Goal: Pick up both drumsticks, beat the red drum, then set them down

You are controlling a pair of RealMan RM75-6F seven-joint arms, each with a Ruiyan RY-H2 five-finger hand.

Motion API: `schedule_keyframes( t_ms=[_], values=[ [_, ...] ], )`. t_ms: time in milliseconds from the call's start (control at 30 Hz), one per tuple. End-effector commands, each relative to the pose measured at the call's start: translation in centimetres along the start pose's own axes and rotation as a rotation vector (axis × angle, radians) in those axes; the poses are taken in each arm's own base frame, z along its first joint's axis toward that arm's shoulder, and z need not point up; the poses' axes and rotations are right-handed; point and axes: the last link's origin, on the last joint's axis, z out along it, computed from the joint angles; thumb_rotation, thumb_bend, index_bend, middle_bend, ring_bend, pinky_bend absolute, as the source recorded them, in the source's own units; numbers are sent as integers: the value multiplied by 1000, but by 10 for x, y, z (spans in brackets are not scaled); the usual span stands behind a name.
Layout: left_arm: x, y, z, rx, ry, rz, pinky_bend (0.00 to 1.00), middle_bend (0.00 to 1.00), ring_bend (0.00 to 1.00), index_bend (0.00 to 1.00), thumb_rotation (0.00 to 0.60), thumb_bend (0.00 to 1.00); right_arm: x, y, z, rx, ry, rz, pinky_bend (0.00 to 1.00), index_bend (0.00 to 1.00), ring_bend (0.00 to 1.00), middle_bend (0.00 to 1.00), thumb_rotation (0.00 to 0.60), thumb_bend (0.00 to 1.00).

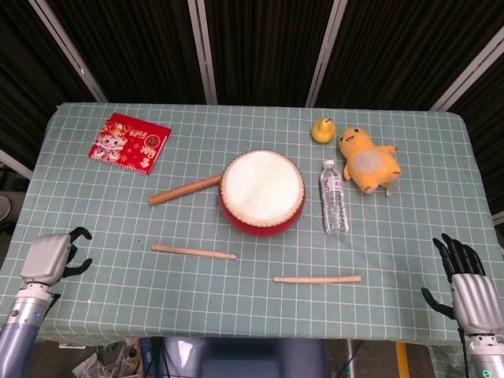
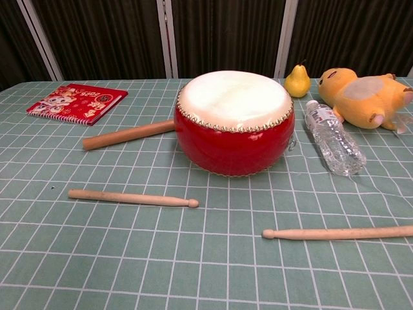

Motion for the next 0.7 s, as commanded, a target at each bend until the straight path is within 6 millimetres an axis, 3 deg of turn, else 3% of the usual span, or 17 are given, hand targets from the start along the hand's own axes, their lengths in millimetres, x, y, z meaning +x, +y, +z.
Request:
schedule_keyframes(
  t_ms=[33,267,700],
  values=[
    [-8,39,27,-47,-49,3,1000,1000,1000,498,600,253,0,0,0,0,0,2,73,0,0,0,600,302],
    [-34,90,52,-93,-113,88,1000,1000,1000,506,600,253,0,1,0,-5,-2,14,74,0,0,0,600,303],
    [-72,142,71,-126,-180,173,1000,1000,1000,493,600,288,1,0,0,0,-2,33,73,0,0,0,600,303]
  ],
)
